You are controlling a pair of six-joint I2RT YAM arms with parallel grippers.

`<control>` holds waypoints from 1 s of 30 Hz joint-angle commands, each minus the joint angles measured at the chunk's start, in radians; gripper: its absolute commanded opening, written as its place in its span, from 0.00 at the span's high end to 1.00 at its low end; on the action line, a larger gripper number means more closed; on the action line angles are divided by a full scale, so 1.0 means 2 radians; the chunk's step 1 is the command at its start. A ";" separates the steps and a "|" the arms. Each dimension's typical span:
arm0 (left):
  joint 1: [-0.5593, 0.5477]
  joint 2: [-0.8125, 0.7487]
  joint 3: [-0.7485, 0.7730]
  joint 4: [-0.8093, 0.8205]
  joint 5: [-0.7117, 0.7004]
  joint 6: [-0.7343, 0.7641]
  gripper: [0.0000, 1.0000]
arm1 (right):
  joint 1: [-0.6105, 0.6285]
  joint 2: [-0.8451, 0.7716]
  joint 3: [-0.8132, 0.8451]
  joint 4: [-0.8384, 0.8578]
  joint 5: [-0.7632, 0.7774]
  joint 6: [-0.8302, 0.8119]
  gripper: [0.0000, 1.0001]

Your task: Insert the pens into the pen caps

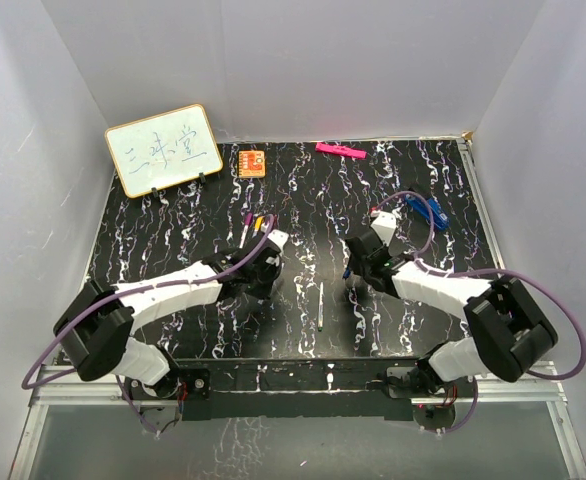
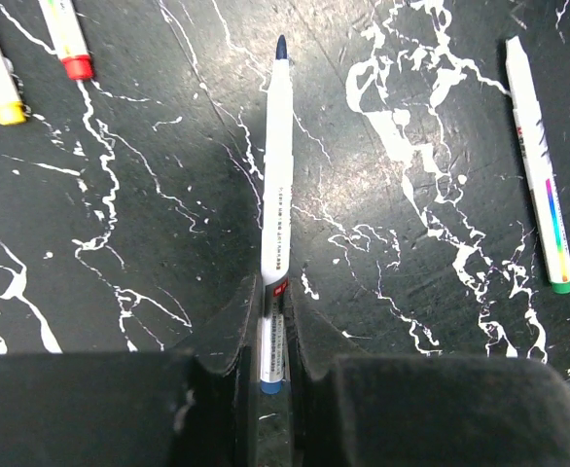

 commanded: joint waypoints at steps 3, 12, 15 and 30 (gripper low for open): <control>0.000 -0.027 0.014 -0.004 -0.025 0.002 1.00 | 0.004 0.022 0.018 0.003 -0.040 0.007 0.66; 0.000 -0.021 0.005 0.009 -0.016 -0.006 1.00 | 0.008 0.048 0.037 0.010 -0.056 0.000 0.53; -0.001 -0.021 0.002 0.010 -0.015 -0.009 1.00 | 0.010 0.062 0.044 0.006 -0.057 -0.002 0.54; 0.000 -0.026 -0.003 0.014 -0.020 -0.009 1.00 | 0.048 0.106 0.052 -0.057 -0.011 0.028 0.64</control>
